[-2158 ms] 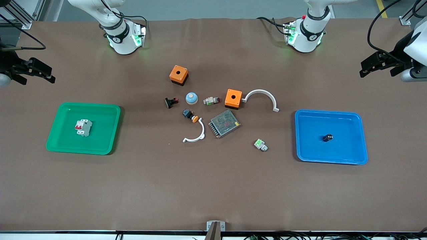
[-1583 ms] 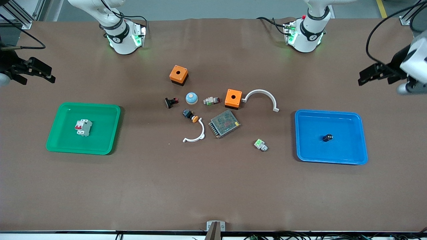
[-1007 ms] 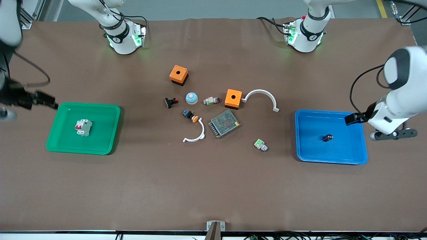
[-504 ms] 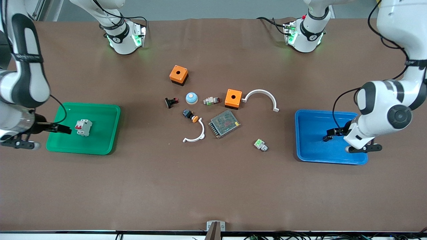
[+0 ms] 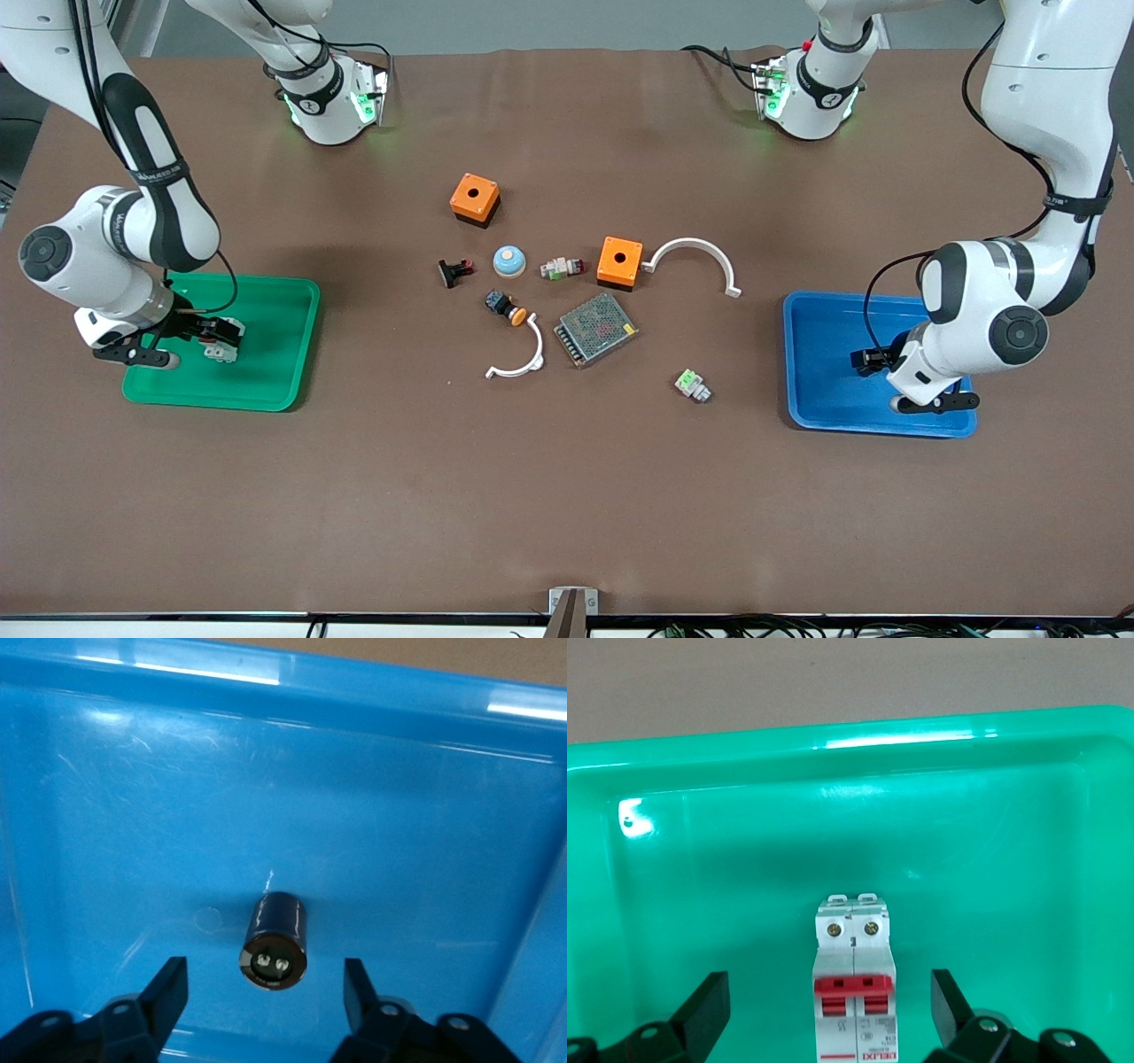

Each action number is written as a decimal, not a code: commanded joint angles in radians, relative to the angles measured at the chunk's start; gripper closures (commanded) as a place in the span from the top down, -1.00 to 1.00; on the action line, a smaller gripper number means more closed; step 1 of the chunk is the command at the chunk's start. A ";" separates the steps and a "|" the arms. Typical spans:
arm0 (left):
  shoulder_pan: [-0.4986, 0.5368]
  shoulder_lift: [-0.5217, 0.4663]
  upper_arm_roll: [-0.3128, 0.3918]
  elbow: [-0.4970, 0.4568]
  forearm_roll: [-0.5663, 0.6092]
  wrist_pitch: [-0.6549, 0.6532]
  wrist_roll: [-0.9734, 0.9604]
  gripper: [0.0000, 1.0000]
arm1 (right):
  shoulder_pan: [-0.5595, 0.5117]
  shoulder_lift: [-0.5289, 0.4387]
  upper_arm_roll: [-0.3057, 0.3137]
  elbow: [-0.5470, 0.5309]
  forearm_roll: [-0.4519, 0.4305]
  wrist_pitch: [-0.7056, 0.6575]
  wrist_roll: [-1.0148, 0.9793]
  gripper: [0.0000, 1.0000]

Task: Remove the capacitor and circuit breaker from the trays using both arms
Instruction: 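Grasp the breaker with the right gripper while the left gripper grasps the capacitor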

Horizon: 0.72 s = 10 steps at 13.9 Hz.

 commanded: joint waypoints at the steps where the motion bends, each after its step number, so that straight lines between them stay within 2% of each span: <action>1: 0.003 0.008 -0.002 0.016 0.010 0.012 -0.007 0.38 | -0.037 0.037 0.013 -0.013 0.013 0.063 -0.047 0.96; 2: 0.001 0.023 -0.002 0.017 0.010 0.023 -0.007 0.37 | -0.037 0.046 0.011 -0.013 0.012 0.065 -0.048 0.88; 3: 0.001 0.026 -0.002 0.016 0.011 0.043 -0.007 0.35 | -0.037 0.048 0.013 -0.013 0.012 0.063 -0.053 0.65; 4: 0.003 0.028 -0.002 0.016 0.010 0.049 -0.007 0.31 | -0.037 0.048 0.013 -0.013 0.013 0.057 -0.079 0.21; 5: 0.004 0.032 -0.002 0.017 0.011 0.051 -0.009 0.25 | -0.039 0.048 0.013 -0.013 0.013 0.051 -0.089 -0.44; 6: 0.003 0.035 -0.002 0.019 0.011 0.052 -0.007 0.15 | -0.040 0.048 0.013 -0.013 0.013 0.045 -0.090 -0.81; 7: -0.002 0.036 -0.002 0.020 0.010 0.052 -0.009 -0.04 | -0.039 0.046 0.014 -0.012 0.013 0.033 -0.090 -0.98; 9: -0.005 0.036 -0.002 0.020 0.011 0.052 -0.009 -0.48 | -0.021 0.031 0.020 0.017 0.016 -0.047 -0.084 -1.00; 10: -0.005 0.036 -0.002 0.020 0.011 0.052 -0.010 -0.74 | -0.005 0.008 0.034 0.062 0.019 -0.143 -0.055 -1.00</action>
